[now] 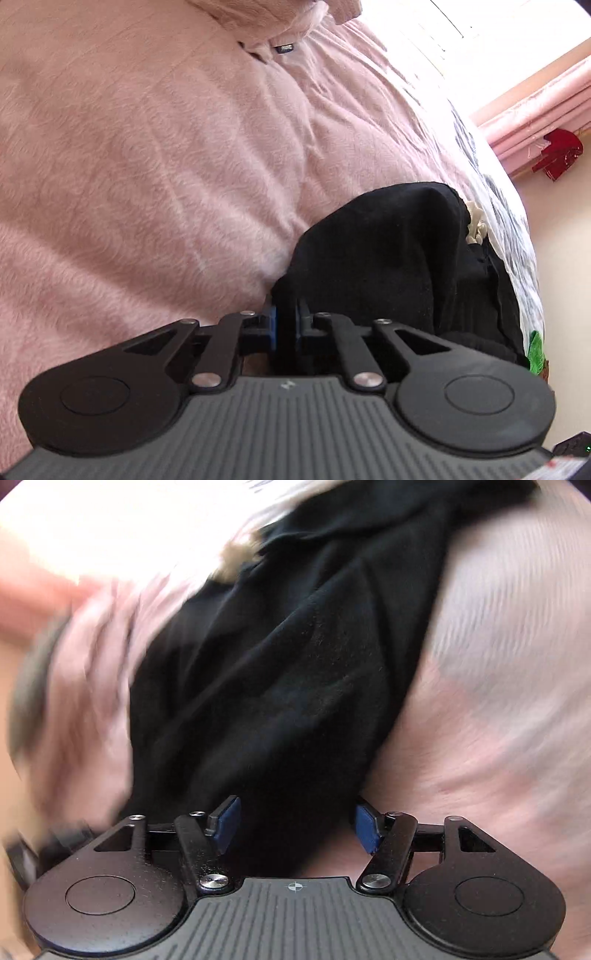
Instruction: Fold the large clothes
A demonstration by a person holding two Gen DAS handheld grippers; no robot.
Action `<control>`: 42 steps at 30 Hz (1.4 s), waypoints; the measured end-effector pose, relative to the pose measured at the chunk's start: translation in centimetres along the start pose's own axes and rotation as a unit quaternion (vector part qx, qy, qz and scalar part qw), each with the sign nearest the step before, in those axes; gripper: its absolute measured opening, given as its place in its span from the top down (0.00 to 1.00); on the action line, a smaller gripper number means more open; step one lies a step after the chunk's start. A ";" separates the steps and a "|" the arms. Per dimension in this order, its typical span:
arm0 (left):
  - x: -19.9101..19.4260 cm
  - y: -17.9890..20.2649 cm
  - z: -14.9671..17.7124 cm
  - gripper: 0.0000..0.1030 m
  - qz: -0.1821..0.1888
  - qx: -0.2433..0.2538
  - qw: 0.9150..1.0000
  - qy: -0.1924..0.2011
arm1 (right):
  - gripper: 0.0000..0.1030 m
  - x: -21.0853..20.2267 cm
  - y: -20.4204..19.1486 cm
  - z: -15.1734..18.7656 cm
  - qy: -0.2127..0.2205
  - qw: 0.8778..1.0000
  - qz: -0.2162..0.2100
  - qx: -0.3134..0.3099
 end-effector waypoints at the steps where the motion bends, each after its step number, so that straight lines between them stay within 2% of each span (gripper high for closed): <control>1: -0.5 0.7 -0.4 0.98 -0.009 0.025 1.000 0.014 | 0.77 0.3 0.0 0.0 -0.002 1.000 -0.009 0.017; 2: -1.5 1.5 -0.9 0.97 -0.021 0.057 0.997 0.037 | 0.98 0.4 -0.1 0.1 -0.013 1.000 -0.008 0.026; 5: -6.0 2.4 -3.7 0.97 -0.045 0.120 0.985 0.117 | 0.99 -2.4 -1.1 0.0 -0.025 1.000 -0.014 -0.006; 7: -9.8 2.4 -6.1 0.97 -0.075 0.149 0.971 0.174 | 0.99 -6.0 -1.4 -0.6 -0.032 0.999 -0.016 -0.029; 8: -11.4 2.3 -7.5 0.94 -0.097 0.164 0.961 0.198 | 0.99 -7.9 -1.2 -1.1 -0.033 0.999 -0.004 -0.036; 9: -12.4 2.0 -8.6 0.93 -0.108 0.172 0.958 0.205 | 0.99 -9.6 -0.8 -1.6 -0.036 0.999 0.011 -0.040; 10: -12.9 1.6 -9.3 0.87 -0.128 0.183 0.952 0.208 | 0.98 -10.9 -0.2 -2.0 -0.042 0.998 0.024 -0.041; 12: -12.9 1.1 -9.0 0.89 -0.198 0.220 0.930 0.218 | 0.98 -12.9 1.6 -2.5 -0.046 0.998 0.046 -0.027; 13: -12.6 0.7 -8.2 0.89 -0.204 0.235 0.928 0.203 | 0.96 -13.4 2.6 -2.4 -0.042 0.998 0.051 -0.008; 14: -12.1 0.4 -6.7 0.82 -0.191 0.240 0.936 0.172 | 0.90 -13.7 3.5 -2.2 -0.042 0.998 0.052 0.013; 15: -11.5 0.1 -5.0 0.77 -0.168 0.231 0.948 0.137 | 0.85 -13.8 4.4 -1.9 -0.038 0.997 0.056 0.036; 16: -11.1 -0.3 -3.0 0.65 -0.140 0.217 0.961 0.104 | 0.67 -14.0 5.3 -1.4 -0.029 0.996 0.055 0.058; 17: -10.6 -0.6 -0.5 0.61 -0.101 0.194 0.974 0.064 | 0.48 -14.2 5.9 -0.7 -0.016 0.996 0.043 0.079; 18: -10.3 -0.8 1.9 0.60 -0.066 0.167 0.984 0.022 | 0.42 -14.3 6.4 0.1 -0.003 0.995 0.022 0.096; 20: -9.4 -1.0 6.2 0.57 -0.003 0.088 0.995 -0.047 | 0.40 -14.2 6.6 2.1 0.011 0.994 -0.005 0.110; 22: -8.9 -1.0 10.0 0.51 0.043 0.016 0.995 -0.089 | 0.40 -13.4 6.7 3.5 0.001 0.995 -0.025 0.098; 24: -8.2 -0.9 12.8 0.51 0.075 -0.045 0.989 -0.121 | 0.40 -12.4 6.3 4.5 -0.002 0.996 -0.042 0.078; 26: -7.5 -1.3 14.7 0.51 0.101 -0.111 0.978 -0.146 | 0.43 -11.2 6.1 5.3 0.008 0.996 -0.057 0.065; 27: -7.5 -1.4 15.5 0.51 0.111 -0.138 0.972 -0.155 | 0.49 -10.5 6.0 5.5 0.010 0.997 -0.057 0.060; 28: -7.4 -1.6 16.2 0.51 0.115 -0.162 0.967 -0.159 | 0.72 -10.0 5.9 5.6 0.005 0.997 -0.055 0.056; 29: -7.7 -1.9 16.7 0.51 0.117 -0.184 0.963 -0.161 | 0.99 -9.6 5.8 5.5 0.001 0.997 -0.057 0.056; 31: -8.8 -2.7 17.4 0.51 0.117 -0.211 0.958 -0.155 | 0.99 -9.5 5.7 5.7 -0.002 0.996 -0.061 0.060; 33: -10.1 -2.9 18.2 0.51 0.108 -0.209 0.961 -0.147 | 0.99 -9.9 5.7 5.7 -0.008 0.997 -0.067 0.049; 35: -10.9 -2.5 18.8 0.50 0.117 -0.207 0.960 -0.146 | 0.99 -10.1 5.9 6.1 -0.017 0.997 -0.068 0.042; 39: -10.3 -1.0 19.0 0.47 0.131 -0.217 0.960 -0.117 | 0.99 -9.7 6.3 5.9 -0.030 0.996 -0.076 0.043; 40: -9.7 -0.6 18.9 0.50 0.131 -0.219 0.961 -0.110 | 0.99 -9.8 6.2 5.9 -0.033 0.996 -0.075 0.033; 41: -9.1 -0.1 18.7 0.67 0.127 -0.214 0.963 -0.103 | 0.99 -10.1 5.9 5.8 -0.039 0.996 -0.073 0.017; 42: -8.9 0.4 18.5 0.78 0.125 -0.204 0.966 -0.098 | 0.99 -10.7 5.4 5.6 -0.047 0.996 -0.069 -0.007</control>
Point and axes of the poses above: each gripper's, at about its wrist camera, not at the fingertips, and x roughly the way its jaws point, y to its right, z to its underside, the point moved 3 cm from there along x, roughly the way its jaws point, and after that the axes turned 15 degrees about -z, right-handed, at the moved point
